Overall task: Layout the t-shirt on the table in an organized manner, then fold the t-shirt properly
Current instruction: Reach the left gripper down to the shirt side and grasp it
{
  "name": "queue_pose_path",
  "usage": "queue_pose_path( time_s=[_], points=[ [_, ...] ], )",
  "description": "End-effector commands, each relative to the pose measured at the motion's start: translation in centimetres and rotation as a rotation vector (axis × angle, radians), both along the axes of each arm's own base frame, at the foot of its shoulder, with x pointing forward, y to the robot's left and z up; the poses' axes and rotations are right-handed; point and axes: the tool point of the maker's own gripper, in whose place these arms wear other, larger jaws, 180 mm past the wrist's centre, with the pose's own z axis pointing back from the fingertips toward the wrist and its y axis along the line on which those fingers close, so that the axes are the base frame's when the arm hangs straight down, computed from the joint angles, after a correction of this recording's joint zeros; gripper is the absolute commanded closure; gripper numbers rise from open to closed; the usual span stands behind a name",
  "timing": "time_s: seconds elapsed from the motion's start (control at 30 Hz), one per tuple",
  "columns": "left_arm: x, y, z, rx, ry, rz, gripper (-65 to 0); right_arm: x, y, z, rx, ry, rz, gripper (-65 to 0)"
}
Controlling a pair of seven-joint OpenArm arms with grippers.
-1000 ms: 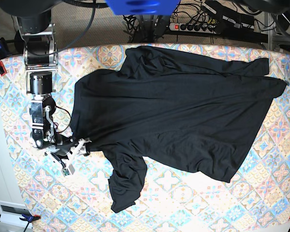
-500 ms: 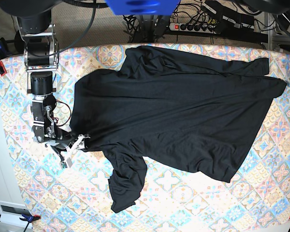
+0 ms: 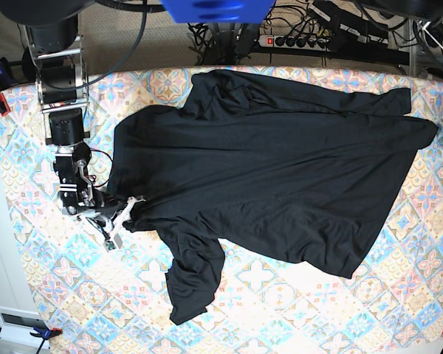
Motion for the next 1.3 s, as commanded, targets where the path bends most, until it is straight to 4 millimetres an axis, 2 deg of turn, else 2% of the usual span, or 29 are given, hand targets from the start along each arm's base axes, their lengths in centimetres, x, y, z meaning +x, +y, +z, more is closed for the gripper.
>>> queue_pose_path(
  time_s=[0.0,0.03,0.1,0.27,0.3,0.43,0.5,0.67,0.83,0.9,0.93,1.03,1.13,1.27],
  points=[
    [0.7,0.7,2.4,0.049,-0.045,0.0,-30.3,1.0,-0.2,1.4,0.001,-0.041,0.006,-1.7],
    [0.8,0.8,2.5,0.056,-0.046,0.004,-30.3,1.5,0.1,2.1,0.01,-0.074,0.01,0.0],
    [1.3,0.9,2.8,0.069,-0.05,0.009,-30.3,2.2,0.5,3.1,0.019,-0.117,0.019,-1.4],
    [3.3,-0.7,1.2,0.093,-0.002,-0.029,-30.3,2.8,-0.3,4.0,0.021,-0.146,-0.002,0.0],
    [3.8,-1.1,0.9,0.104,0.013,-0.041,-30.3,3.0,-0.8,4.4,0.031,-0.156,-0.022,0.0],
    [5.5,-2.4,-0.2,0.111,0.028,-0.046,-30.3,5.8,-3.4,8.6,0.064,-0.254,-0.116,0.0],
    [6.4,-2.8,-0.5,0.123,0.037,-0.037,-30.3,6.5,-4.6,9.7,0.02,-0.278,-0.129,0.0],
    [9.6,-5.2,-1.2,0.225,0.106,-0.103,-30.3,7.8,-7.3,11.8,-0.143,-0.333,-0.134,0.0],
    [13.0,-7.9,-0.7,0.313,0.059,-0.14,-30.3,7.9,-8.7,11.9,-0.266,-0.35,-0.113,-0.2],
    [15.3,-10.4,-0.6,0.372,0.049,-0.193,-30.3,7.8,-8.8,11.8,-0.277,-0.345,-0.111,-1.8],
    [16.3,-11.5,-1.1,0.385,0.051,-0.216,-30.5,7.7,-8.8,11.7,-0.277,-0.342,-0.11,-3.8],
    [19.4,-13.1,-1.6,0.414,0.058,-0.236,-30.5,7.3,-8.8,11.3,-0.286,-0.32,-0.109,-10.6],
    [22.5,-14.7,-3.2,0.389,0.099,-0.258,-30.5,6.2,-8.8,10.8,-0.311,-0.297,-0.102,-16.6],
    [26.5,-17.1,-4.3,0.365,0.111,-0.268,-30.5,5.3,-8.3,11.3,-0.337,-0.319,-0.084,-17.3]
  ],
)
